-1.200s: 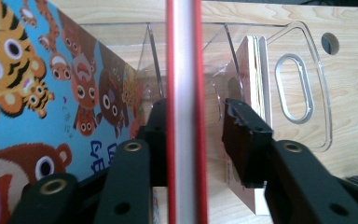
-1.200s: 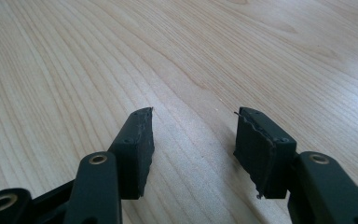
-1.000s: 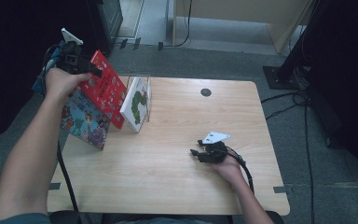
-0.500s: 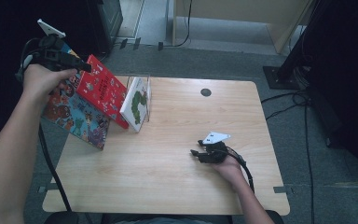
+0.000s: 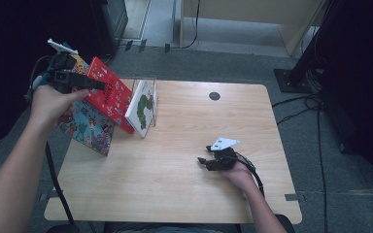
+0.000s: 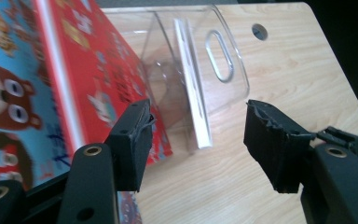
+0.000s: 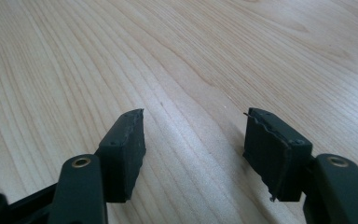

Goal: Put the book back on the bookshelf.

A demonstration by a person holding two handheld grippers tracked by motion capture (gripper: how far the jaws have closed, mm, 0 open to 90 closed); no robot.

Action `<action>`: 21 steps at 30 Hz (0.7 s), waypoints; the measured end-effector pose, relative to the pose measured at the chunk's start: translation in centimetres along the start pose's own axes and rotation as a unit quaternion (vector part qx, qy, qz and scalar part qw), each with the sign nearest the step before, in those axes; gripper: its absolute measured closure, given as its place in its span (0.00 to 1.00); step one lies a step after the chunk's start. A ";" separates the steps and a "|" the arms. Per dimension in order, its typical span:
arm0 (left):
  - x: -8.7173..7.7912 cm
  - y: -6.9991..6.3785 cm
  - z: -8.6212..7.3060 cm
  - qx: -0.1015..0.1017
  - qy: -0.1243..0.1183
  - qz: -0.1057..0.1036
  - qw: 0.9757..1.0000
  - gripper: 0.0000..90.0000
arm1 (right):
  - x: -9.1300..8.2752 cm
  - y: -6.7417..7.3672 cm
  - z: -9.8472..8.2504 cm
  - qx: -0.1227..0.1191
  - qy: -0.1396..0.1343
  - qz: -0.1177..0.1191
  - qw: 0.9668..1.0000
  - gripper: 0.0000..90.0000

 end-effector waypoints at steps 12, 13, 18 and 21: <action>2.5 -2.6 -4.3 0.029 0.013 -0.011 0.999 0.45 | 0.0 0.1 -0.1 -0.006 0.002 0.004 1.000 0.38; 2.9 -2.8 -4.8 0.030 0.014 -0.014 0.999 0.45 | 0.0 0.1 -0.1 -0.006 0.001 0.003 1.000 0.38; 4.7 -3.2 -6.7 0.038 0.023 -0.020 0.999 0.45 | 0.0 0.1 -0.1 -0.007 0.002 0.005 1.000 0.37; 5.9 -3.5 -7.7 0.046 0.030 -0.018 0.998 0.45 | 0.0 0.1 -0.1 -0.007 0.002 0.005 1.000 0.37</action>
Point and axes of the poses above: each handheld gripper's, and its own axes: x roughly forward along the jaws, z roughly out of its top, y roughly to its left, the point moved 5 cm from there along x, roughly forward along the jaws, and after that the axes turned 1 degree about -x, right-handed, at the moved point
